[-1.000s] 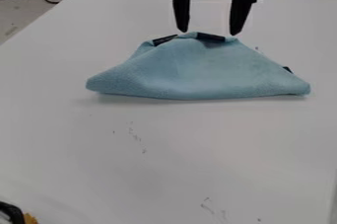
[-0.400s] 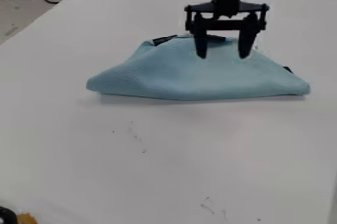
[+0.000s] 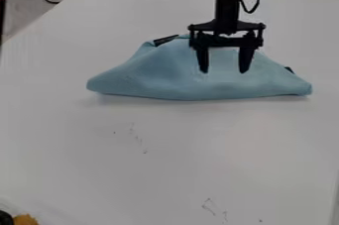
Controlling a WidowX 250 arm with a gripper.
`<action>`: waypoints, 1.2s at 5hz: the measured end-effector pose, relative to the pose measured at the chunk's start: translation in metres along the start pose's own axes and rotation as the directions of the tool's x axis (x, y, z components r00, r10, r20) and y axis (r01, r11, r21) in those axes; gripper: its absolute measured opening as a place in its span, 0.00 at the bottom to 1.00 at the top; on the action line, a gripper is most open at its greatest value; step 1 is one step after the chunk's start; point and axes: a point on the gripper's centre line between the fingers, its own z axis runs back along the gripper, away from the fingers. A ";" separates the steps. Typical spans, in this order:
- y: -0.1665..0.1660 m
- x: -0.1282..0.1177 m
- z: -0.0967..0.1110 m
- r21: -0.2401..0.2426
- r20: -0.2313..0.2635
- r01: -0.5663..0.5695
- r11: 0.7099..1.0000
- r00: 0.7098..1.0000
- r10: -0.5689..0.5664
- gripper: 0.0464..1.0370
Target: Touch the cloth then left it
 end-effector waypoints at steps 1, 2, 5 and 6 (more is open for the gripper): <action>0.000 0.002 -0.002 0.007 -0.007 -0.025 1.000 1.000 0.025 0.96; 0.005 0.006 -0.011 0.032 0.012 -0.048 0.998 0.999 0.048 0.96; 0.017 0.009 -0.031 0.035 0.036 -0.096 0.995 0.995 0.095 0.97; 0.020 0.009 -0.033 0.025 0.045 -0.098 0.995 0.994 0.097 0.96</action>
